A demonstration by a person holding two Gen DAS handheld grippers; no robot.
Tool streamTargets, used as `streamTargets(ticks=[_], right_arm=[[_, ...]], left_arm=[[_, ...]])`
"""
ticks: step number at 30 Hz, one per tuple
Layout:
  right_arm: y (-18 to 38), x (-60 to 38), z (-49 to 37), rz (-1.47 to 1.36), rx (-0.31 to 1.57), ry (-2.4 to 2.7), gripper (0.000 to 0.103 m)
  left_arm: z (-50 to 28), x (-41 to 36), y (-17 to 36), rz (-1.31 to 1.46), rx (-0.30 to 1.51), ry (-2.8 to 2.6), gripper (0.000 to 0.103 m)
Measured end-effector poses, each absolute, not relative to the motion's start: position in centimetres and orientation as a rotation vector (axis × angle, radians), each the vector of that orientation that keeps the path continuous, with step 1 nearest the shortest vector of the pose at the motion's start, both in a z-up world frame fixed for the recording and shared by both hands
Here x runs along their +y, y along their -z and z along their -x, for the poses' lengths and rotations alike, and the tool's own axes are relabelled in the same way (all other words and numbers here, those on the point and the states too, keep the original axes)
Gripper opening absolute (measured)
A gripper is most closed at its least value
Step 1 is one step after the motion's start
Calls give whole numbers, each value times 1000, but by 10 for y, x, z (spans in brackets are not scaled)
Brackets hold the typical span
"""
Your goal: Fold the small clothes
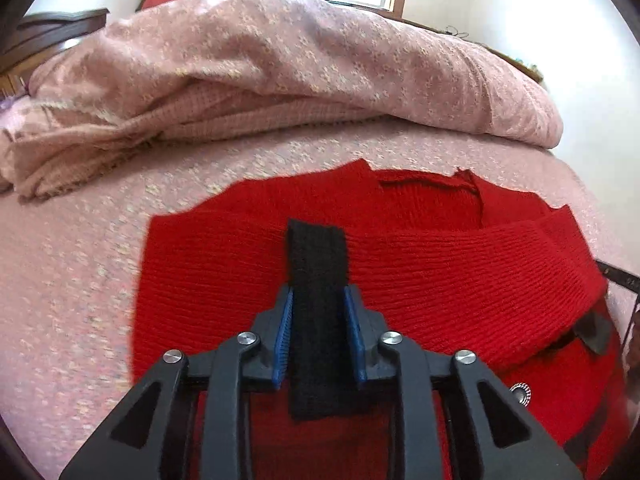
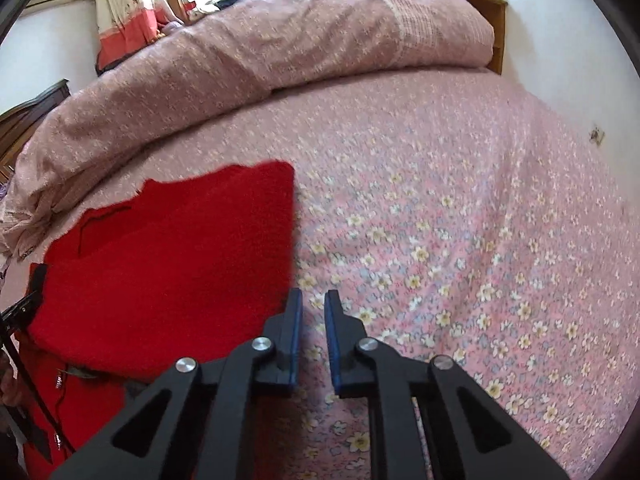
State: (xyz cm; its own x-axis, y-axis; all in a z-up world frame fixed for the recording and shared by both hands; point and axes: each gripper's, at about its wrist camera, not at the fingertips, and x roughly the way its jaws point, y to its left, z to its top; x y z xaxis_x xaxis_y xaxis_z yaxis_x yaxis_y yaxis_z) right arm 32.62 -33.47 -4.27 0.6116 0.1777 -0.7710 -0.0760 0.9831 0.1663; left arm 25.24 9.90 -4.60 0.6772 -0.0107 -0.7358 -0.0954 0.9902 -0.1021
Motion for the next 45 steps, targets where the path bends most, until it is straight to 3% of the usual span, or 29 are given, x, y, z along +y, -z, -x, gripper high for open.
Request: streamTargets(ticks=[10,14,17,24,26,29,34,39,45], right_arm=[[2,-314,-300,-128,709,-335,13],[16,-300,-302,-71,788,-352,13],[49,-292,-322,24,948,-278,11],[48,-294,-324,-8,913,-291,13],[43,-296,-316,-13,897,-288,22],[29,-301,-300,-62,870,-290,57],[13,-311,-264,-127,842,-328,60],[18,-329,-222,-122,866,-342,70],[42,-362,-169,-236,932,-419,83]], left_arm=[[-230,96,29,76,760,-54,20],[-238,86,45,61,801,-10,19],[-245,82,59,40,846,-25,15],[-240,85,54,59,850,-52,15],[-230,85,46,67,856,-55,15],[-204,86,29,116,837,-27,19],[-155,91,9,140,814,-10,32],[-100,97,18,131,864,34,53],[-42,112,48,141,936,0,58]])
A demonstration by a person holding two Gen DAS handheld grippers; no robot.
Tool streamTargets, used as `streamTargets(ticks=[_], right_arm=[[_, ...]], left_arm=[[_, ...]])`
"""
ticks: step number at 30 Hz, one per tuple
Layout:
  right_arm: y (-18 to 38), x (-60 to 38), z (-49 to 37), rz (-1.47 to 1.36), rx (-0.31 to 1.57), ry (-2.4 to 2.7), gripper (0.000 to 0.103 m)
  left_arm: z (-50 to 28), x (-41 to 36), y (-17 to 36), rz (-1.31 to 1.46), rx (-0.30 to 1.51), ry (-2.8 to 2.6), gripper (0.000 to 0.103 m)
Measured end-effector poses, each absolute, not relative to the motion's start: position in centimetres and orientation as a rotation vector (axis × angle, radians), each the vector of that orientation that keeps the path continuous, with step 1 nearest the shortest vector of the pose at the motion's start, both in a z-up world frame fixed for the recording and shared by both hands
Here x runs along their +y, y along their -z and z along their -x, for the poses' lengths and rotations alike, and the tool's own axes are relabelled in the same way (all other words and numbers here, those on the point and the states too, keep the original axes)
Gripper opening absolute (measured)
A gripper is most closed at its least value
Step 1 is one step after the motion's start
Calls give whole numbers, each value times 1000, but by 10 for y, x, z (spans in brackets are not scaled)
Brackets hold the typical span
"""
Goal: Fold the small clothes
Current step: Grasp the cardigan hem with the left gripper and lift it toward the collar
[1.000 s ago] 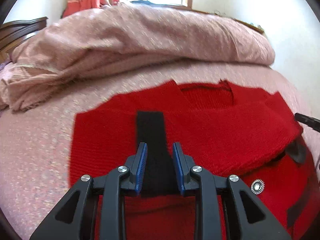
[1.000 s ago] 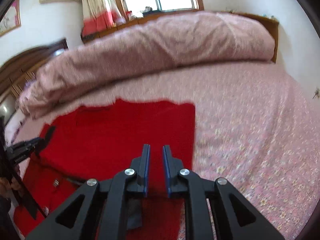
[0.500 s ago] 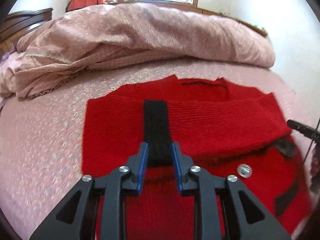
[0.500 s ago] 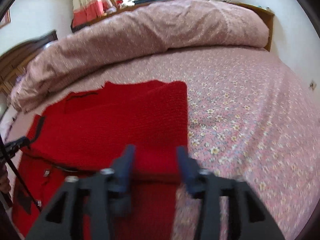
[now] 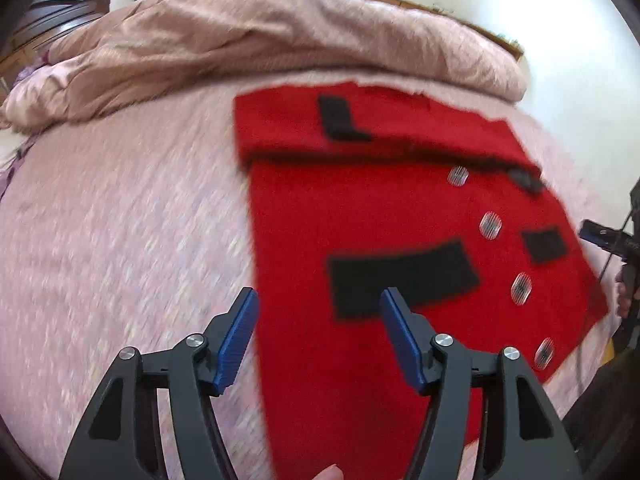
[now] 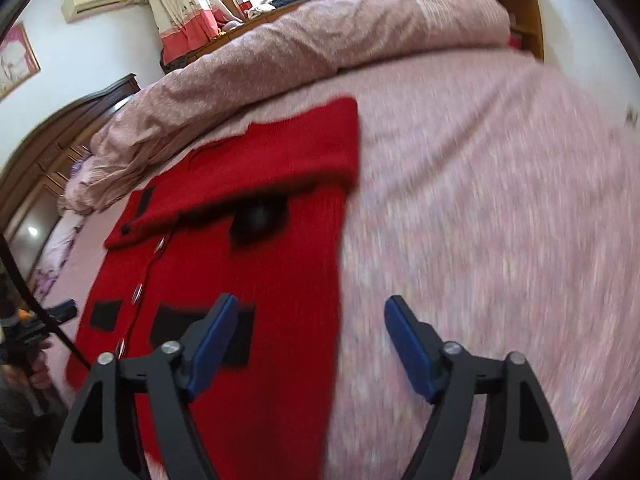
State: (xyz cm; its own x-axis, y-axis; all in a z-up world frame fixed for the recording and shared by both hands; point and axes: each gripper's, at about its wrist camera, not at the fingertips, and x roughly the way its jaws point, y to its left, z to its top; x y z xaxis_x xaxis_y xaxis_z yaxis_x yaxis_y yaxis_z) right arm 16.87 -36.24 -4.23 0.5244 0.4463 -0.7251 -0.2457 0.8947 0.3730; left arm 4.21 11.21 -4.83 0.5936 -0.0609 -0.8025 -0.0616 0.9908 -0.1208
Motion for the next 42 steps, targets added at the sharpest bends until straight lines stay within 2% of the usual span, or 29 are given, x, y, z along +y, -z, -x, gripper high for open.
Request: streamTargets(ticks=[3,6,9,11,16,20,22,23,24,25,26,27,30,38,42], right_arm=[[61,-374,-147,-324,950,-465,87],[68,-382,-127,-439,916,-535,100],[71,-386,-110,-532,870,-513,101],[70,-377,-103,-515,908,-542,103],[73,-359,-90,-571,976,-660,102],[77,-352,-94,-572,986,-647,96],[79,-355,-96,-609,978,-633,84],[81,-358,-98,-627,978,-623,69],[84,-363,-95,-648,980,-613,49],[88,-368,-95,-677,989,-606,39],[97,-374,-96,-737,1011,-601,21],[103,-378,-96,-777,1025,-598,10],[111,-385,-94,-838,1028,-591,8],[108,-377,-85,-798,1011,-500,6],[96,-365,-80,-663,1026,-467,5]], left_arm=[[-23,126,67,208,984,-40,58],[-8,133,73,277,960,-33,62],[1,126,74,315,977,-2,74],[8,119,74,348,987,47,78],[22,105,73,435,988,157,80],[8,112,73,495,961,168,80],[0,117,74,547,941,170,80],[-1,120,74,572,935,170,79],[0,121,73,584,934,160,68],[2,123,75,584,938,149,58],[5,124,75,567,955,125,32],[6,124,76,551,969,106,14],[10,126,75,548,972,79,7],[20,112,70,455,958,56,3],[25,108,67,454,965,52,2]])
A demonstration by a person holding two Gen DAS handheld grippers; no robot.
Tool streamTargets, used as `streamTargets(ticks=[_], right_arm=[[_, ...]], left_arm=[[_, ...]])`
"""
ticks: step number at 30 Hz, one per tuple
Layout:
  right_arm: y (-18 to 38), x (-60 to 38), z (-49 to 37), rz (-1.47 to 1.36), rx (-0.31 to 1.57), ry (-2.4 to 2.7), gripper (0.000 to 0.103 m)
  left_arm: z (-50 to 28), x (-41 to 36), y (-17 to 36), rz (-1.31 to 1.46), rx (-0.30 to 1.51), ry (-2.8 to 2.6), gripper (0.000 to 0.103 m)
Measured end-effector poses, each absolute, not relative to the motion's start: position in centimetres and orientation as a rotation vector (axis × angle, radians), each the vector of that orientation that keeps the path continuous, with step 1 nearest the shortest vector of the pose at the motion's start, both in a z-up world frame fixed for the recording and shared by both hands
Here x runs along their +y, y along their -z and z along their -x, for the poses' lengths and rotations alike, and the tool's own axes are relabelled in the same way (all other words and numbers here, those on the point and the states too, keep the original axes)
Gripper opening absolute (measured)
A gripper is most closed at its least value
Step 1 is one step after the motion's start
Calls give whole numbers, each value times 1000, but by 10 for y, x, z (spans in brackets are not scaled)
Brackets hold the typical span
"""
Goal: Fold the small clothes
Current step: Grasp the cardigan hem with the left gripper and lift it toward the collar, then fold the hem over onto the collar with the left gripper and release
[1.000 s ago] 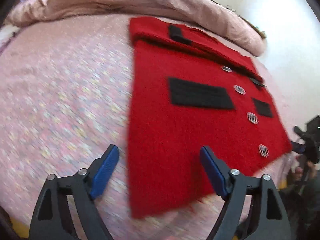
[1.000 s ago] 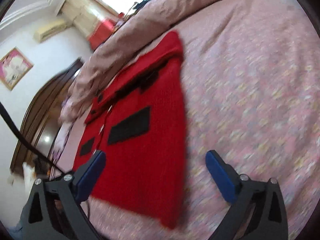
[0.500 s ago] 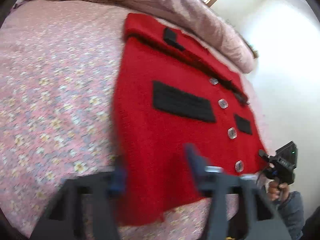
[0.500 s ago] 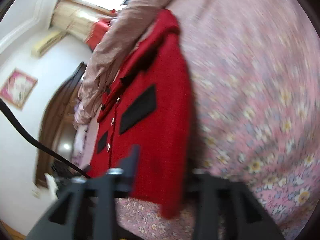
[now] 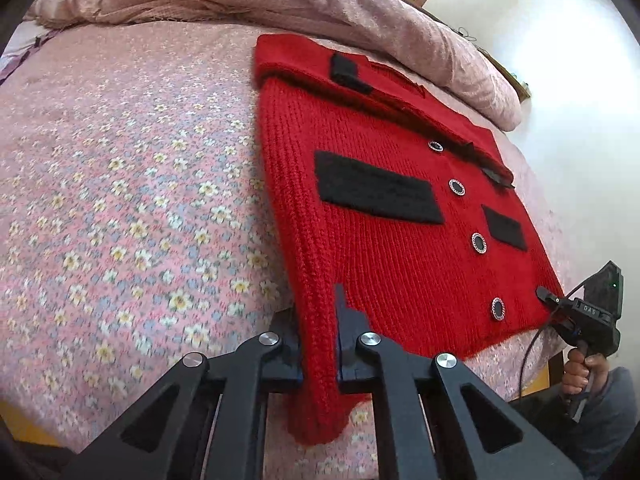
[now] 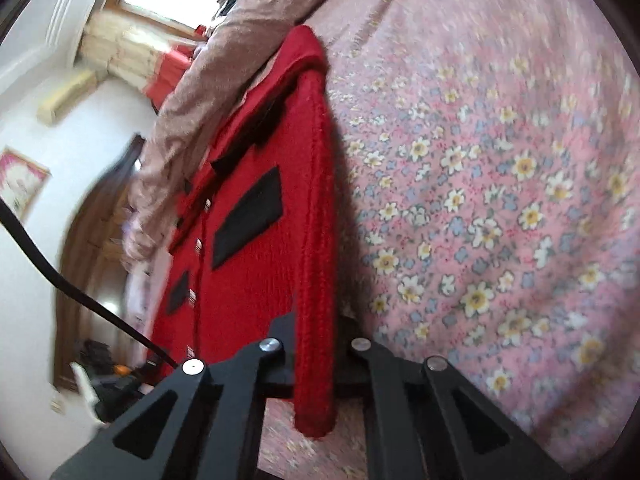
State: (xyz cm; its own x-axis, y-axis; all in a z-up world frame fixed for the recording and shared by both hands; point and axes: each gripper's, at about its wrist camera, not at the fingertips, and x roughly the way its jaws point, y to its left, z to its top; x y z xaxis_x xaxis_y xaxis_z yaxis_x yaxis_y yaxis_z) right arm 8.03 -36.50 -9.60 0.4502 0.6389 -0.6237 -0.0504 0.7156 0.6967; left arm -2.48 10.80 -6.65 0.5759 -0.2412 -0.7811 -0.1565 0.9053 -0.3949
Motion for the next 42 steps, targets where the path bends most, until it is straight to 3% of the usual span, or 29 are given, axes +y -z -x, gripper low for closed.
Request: streamTargets(ticks=[15,28,42], right_arm=[[50,-377,25,-606,984,-541,5],[50,-374,20,-535,1000,-501,6],[13,-358,-33,-418,803,-525,6]], left_arm=[[113,101,39,382,990,97,2],[110,96,37,351,968,86,3],[71,86,3,269,825,81,3]])
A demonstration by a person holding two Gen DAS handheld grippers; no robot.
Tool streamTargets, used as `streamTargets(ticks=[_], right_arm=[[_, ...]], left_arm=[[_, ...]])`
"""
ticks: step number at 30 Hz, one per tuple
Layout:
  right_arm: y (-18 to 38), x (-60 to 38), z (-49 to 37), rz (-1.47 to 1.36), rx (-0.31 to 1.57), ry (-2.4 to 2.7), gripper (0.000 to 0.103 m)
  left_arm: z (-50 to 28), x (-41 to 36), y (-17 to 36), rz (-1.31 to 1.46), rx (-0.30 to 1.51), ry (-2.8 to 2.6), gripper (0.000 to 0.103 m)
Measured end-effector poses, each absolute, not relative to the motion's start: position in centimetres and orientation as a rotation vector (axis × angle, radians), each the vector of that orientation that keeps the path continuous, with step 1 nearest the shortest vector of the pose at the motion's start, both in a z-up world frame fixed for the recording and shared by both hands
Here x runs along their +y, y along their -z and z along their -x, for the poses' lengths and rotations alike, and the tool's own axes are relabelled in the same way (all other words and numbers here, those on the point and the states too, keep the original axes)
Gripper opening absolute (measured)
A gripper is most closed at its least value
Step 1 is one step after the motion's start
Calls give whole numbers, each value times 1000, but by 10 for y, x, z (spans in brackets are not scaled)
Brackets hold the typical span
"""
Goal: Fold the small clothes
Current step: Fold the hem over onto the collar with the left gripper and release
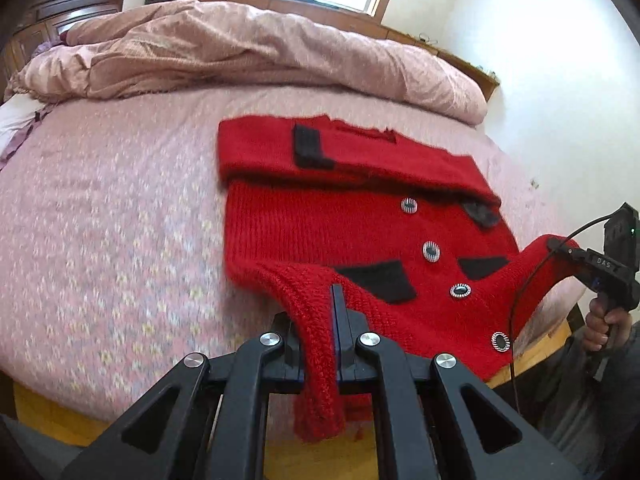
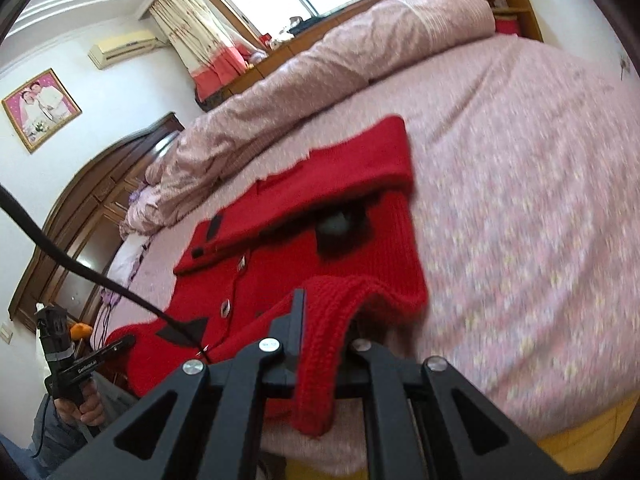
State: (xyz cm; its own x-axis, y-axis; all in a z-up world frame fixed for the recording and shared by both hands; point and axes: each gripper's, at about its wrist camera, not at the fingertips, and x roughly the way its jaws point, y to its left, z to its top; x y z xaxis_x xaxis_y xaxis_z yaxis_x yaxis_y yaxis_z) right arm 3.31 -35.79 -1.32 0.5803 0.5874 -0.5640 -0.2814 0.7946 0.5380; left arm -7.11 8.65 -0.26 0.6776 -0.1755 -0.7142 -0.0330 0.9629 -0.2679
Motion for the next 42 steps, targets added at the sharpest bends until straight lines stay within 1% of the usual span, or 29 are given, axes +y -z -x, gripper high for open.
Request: streamTargets(ticks=[8,16,24,28,37,42], right_arm=[[-4,-350,-66,-403,711,-537,6],[-17,-351,-109,-470,636,-514,6],[-34,-341,-170,-471,573,-512,6],[-33,-333,-203,-471,574,-504,6],[-16,-316,-255,-459,626,-484,6],[5,-310,-283,-427,698,-438,6]], left_arm=[[36,102,-23,280,723,72,3],[-17,125,-43,322,633,39,3],[-72,137,-54,327,570,14,2],[-96,139,-52,321,568,3,3],[-150,148,-25,315,639,-16,2],[-178,151,-3,314,694,-33,3]])
